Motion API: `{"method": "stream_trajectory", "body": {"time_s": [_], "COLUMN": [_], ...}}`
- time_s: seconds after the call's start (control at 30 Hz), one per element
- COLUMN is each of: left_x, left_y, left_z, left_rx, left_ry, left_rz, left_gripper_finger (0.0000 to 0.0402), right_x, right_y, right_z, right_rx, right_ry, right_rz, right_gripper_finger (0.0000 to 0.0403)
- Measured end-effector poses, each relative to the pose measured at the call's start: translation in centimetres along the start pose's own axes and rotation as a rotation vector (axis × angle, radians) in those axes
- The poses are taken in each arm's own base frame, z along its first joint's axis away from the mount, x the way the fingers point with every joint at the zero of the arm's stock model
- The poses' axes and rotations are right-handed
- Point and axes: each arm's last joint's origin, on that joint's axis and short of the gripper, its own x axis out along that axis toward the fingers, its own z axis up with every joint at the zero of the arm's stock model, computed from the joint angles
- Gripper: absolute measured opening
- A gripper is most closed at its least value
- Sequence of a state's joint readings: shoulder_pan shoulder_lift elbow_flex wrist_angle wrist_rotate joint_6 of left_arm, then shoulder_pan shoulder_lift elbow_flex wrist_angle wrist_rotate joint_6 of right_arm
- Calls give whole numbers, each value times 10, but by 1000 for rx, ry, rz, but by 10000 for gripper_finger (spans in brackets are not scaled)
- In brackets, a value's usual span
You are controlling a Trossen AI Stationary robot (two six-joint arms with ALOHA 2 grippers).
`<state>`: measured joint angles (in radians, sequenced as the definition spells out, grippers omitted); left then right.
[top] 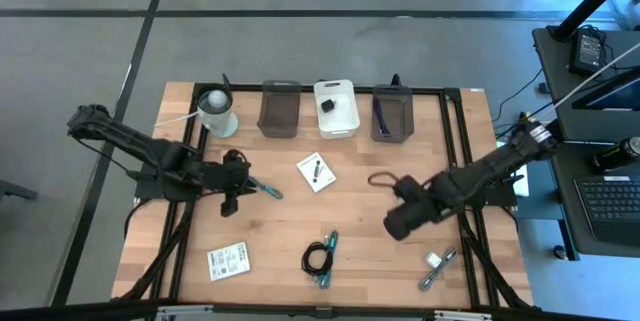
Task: Pick and place items into bin
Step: Put the white charger adapter into the white bin
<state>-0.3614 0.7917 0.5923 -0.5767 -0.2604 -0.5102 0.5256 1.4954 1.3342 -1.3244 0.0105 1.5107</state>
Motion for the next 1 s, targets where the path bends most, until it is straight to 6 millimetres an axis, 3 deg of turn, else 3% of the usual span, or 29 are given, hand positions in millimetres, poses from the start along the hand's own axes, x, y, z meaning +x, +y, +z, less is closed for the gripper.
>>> {"method": "stream_trajectory", "body": {"time_s": [0.2, 0.47, 0.8, 1.0], "left_x": [-6, -6, -6, -6], "left_y": [2, 2, 2, 2], "left_z": [0, 0, 0, 0], "left_rx": [28, 29, 29, 5], "left_ry": [-19, -17, -17, -17], "left_rz": [-11, -10, -10, -10], "left_gripper_finger": [63, 63, 63, 63], "right_x": [9, 27, 87, 111], "right_y": [2, -8, -9, -26], "right_z": [-31, -60, -74, -73], "right_rx": [-34, -106, -167, -164], "right_ry": [120, 297, 376, 370], "right_rz": [-75, -155, 3, -58], "right_gripper_finger": [71, 179, 313, 353]}}
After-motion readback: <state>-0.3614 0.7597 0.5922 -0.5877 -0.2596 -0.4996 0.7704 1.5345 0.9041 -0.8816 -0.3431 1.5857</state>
